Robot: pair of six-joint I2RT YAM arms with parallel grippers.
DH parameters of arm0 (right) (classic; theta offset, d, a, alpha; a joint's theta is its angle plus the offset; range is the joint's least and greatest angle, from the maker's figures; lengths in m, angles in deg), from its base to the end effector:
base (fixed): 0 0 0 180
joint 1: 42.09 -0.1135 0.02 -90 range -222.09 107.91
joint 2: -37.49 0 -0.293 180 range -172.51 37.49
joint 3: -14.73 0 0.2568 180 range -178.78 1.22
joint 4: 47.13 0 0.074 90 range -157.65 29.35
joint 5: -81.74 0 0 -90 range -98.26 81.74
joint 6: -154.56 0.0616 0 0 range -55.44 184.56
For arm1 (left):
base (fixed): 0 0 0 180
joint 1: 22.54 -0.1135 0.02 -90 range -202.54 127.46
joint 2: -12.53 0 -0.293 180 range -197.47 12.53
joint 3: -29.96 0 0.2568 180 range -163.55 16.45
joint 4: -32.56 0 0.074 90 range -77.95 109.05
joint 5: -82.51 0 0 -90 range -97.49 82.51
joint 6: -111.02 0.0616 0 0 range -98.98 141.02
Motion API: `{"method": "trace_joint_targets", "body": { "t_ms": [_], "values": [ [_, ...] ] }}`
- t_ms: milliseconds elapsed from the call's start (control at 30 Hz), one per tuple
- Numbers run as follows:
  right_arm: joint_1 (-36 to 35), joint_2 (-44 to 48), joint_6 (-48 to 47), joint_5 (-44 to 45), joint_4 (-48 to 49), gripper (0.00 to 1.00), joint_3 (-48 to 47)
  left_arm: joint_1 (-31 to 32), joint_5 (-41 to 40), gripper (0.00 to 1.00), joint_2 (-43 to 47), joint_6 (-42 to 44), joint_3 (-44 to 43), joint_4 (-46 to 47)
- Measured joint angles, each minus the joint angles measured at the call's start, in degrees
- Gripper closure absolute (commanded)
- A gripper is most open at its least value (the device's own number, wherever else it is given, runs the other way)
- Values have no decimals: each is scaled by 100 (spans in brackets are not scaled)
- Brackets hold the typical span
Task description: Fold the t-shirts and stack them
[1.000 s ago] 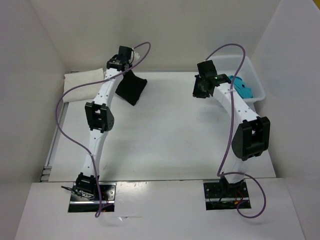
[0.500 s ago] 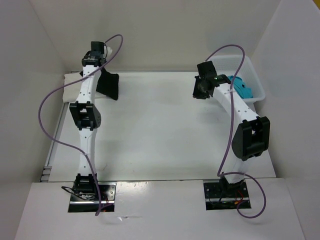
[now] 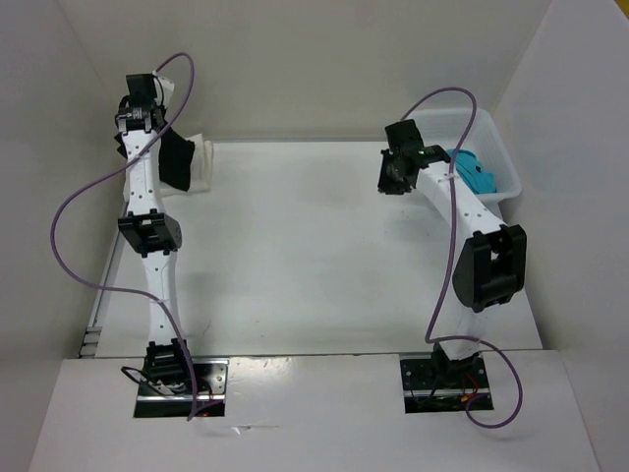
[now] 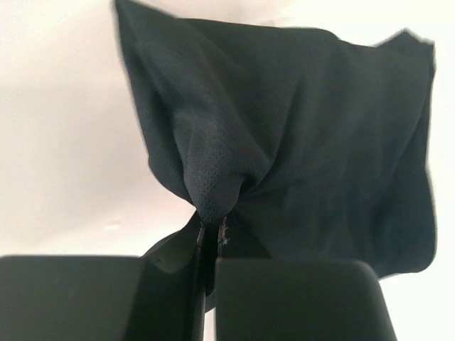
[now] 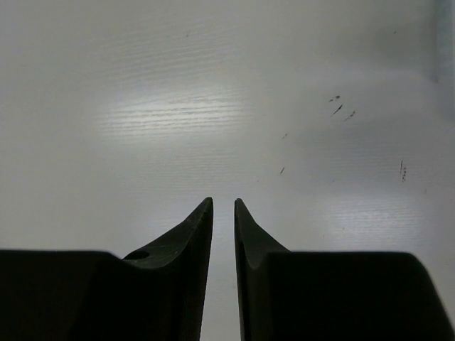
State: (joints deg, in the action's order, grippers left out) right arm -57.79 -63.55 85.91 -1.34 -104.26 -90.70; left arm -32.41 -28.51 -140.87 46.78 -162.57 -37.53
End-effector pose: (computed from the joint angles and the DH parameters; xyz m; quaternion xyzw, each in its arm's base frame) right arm 0.4005 0.1049 0.3132 0.0659 0.9438 0.0471 0.3205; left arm 0.5814 0.1236 0.3391 0.0292 0.8598 0.2993 0.4127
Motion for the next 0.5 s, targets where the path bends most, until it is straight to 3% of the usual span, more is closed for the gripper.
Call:
{"method": "trace_joint_targets", "body": {
  "t_ms": [200, 500],
  "values": [
    [0, -199, -68, -9, -50, 76, -212, -254, 302, 97, -817, -2, 33, -304],
    [0, -254, -111, -136, -74, 74, -332, -719, 15, 79, -1161, -83, 87, -251]
  ]
}}
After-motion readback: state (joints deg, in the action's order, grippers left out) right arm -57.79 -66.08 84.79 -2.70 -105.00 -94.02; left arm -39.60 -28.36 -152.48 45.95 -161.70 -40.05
